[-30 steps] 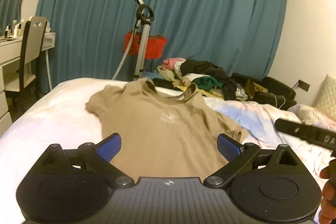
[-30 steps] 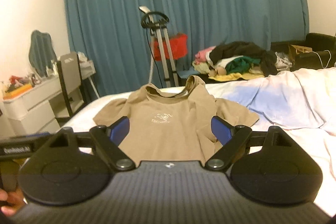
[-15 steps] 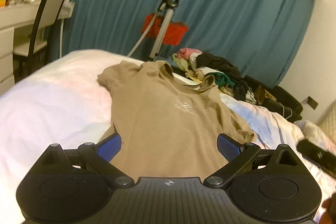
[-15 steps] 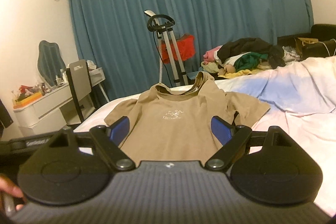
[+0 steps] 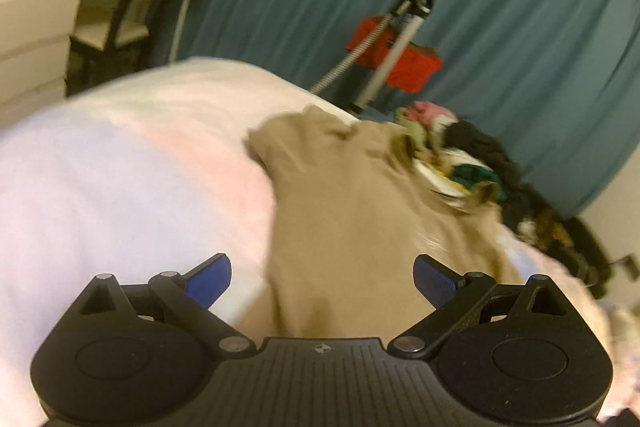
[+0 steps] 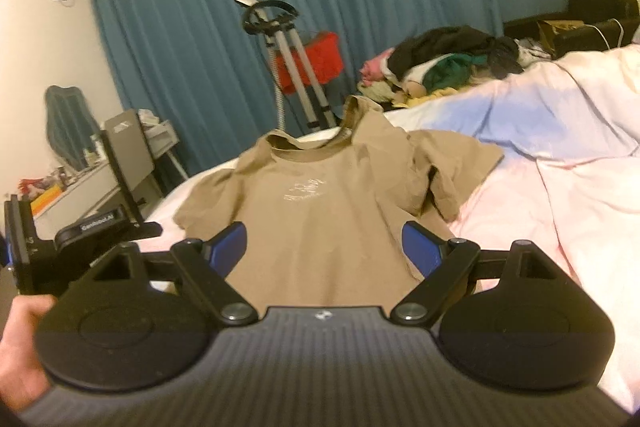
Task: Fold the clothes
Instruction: 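Grasp the T-shirt sleeve with the left gripper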
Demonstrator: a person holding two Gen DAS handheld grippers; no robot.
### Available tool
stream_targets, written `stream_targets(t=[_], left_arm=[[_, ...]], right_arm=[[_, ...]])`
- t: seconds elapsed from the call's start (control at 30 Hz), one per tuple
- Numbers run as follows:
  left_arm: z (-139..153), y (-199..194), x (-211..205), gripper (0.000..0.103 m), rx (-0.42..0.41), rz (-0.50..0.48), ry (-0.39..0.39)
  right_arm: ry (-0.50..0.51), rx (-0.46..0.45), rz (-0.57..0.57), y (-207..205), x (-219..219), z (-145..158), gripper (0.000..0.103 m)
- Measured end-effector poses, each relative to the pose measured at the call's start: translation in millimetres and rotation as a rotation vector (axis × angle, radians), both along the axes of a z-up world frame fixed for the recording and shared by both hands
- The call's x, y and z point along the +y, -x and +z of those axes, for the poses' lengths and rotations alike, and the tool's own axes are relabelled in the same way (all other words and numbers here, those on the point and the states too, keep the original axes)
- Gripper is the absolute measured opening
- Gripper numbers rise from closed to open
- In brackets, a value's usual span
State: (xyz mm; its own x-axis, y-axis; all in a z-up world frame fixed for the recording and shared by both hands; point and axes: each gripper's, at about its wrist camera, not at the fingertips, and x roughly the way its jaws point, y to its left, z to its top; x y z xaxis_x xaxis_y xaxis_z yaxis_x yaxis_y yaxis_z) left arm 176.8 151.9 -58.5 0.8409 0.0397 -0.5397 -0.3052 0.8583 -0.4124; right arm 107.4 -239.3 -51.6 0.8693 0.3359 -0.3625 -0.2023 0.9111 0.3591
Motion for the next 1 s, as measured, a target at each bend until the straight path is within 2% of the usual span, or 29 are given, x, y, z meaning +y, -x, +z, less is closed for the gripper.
stream_targets(t=[0.1,0.27,0.4,0.57,0.6,0.67,0.73,0.8,0.87,0.9,0.93,0.97,1.0], left_arm=[[-4,-22,8,0.099,0.001,0.02,-0.084],[-5,-61,33,0.098,-0.039,0.05,-0.107],[-5,-96,71,0.098,-0.086,0.132,-0.018],[-6,-141,116,0.092,-0.137,0.233,0.084],[-8,-150,120,0.09,-0.124,0.234,0.077],[-12,-164,113,0.079,-0.09,0.188,0.044],[-17,-178,107,0.063,-0.055,0.142,0.01],[-21,-192,101,0.059,-0.021,0.096,-0.023],[-25,-206,95,0.063,0.013,0.05,-0.056],[-27,-213,92,0.073,0.03,0.027,-0.073],[-29,-220,89,0.079,0.047,0.004,-0.089],[-31,-227,85,0.084,0.064,-0.019,-0.106],[-33,-234,82,0.084,0.081,-0.042,-0.123]], right_arm=[[0.004,0.016,-0.01,-13,1,-9,0.086],[0.003,0.064,-0.008,-36,4,-28,0.086],[0.014,0.084,-0.004,-54,10,-40,0.086],[-0.008,0.121,-0.033,-71,9,-53,0.086],[-0.015,0.13,-0.04,-74,9,-55,0.086],[-0.028,0.149,-0.052,-81,8,-61,0.086],[-0.042,0.167,-0.065,-87,7,-66,0.086],[-0.055,0.185,-0.078,-94,6,-72,0.086],[-0.069,0.204,-0.091,-100,4,-77,0.087],[-0.068,0.203,-0.09,-101,5,-78,0.087],[-0.067,0.2,-0.089,-101,6,-77,0.087],[-0.064,0.199,-0.088,-101,6,-77,0.087],[-0.063,0.201,-0.088,-100,7,-78,0.086]])
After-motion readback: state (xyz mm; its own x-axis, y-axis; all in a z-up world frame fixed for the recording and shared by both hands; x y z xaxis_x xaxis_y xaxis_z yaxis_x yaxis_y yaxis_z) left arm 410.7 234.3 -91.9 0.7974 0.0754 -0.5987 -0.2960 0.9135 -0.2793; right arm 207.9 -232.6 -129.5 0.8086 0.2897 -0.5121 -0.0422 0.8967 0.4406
